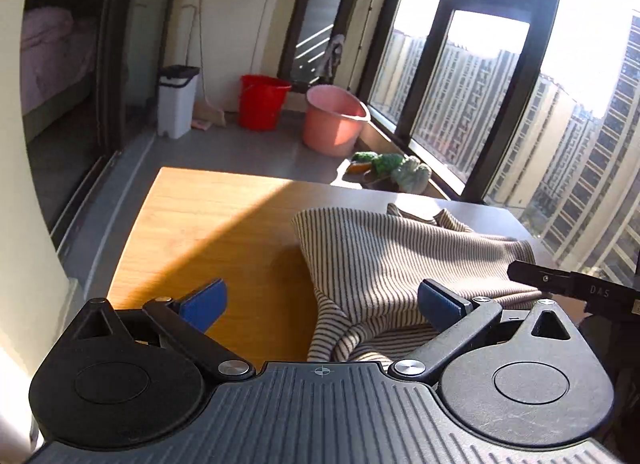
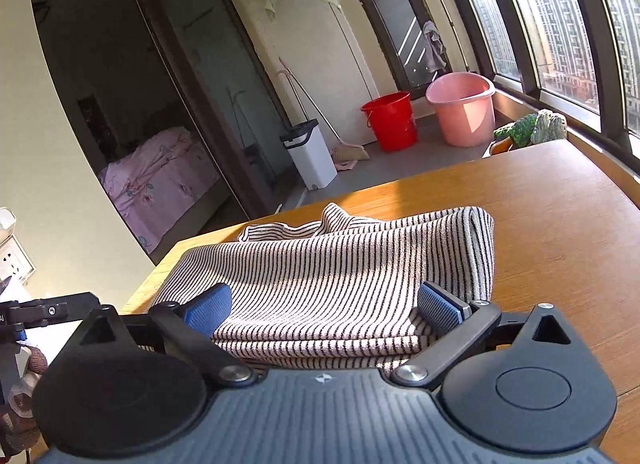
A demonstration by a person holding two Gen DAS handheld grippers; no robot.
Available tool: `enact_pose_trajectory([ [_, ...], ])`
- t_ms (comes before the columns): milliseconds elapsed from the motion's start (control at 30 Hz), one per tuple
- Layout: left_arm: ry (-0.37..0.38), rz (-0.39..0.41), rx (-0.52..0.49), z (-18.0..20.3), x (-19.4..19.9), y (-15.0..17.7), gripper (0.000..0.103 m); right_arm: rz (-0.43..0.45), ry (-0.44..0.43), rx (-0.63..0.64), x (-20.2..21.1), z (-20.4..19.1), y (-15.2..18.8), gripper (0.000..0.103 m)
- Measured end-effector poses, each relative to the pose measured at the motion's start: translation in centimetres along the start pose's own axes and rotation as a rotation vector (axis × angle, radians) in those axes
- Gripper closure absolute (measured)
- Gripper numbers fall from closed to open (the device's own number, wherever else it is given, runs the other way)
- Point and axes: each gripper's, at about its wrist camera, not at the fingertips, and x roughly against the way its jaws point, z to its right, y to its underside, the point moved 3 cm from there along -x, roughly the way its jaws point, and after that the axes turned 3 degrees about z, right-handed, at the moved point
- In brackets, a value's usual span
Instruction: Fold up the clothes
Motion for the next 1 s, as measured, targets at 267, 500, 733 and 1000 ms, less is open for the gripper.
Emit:
enact_pose_trajectory([
  [267,0.141,0.085,0.014,6.8,-5.2,-0.2,0.0,-0.02,-0.005,-0.001,-0.4,0.1,-0.1,0.0],
  [500,0.107,0.056,0.007,6.4,-5.6,0.6,0.0,-0.079,0.018,0.087,-2.1,-1.4,-0.3,0.0],
  [733,0.091,0.056,0.0,6.1,-5.5,0.4,0.0,-0.122,0.064,0.182,-2.1,-2.8,-0.2,0.0],
  [1000,0.103,0.046,0.021,5.2,-5.6,0.3,0.0,-0.052,0.107,0.176,1.0,-3.3,-0.5,0.021],
])
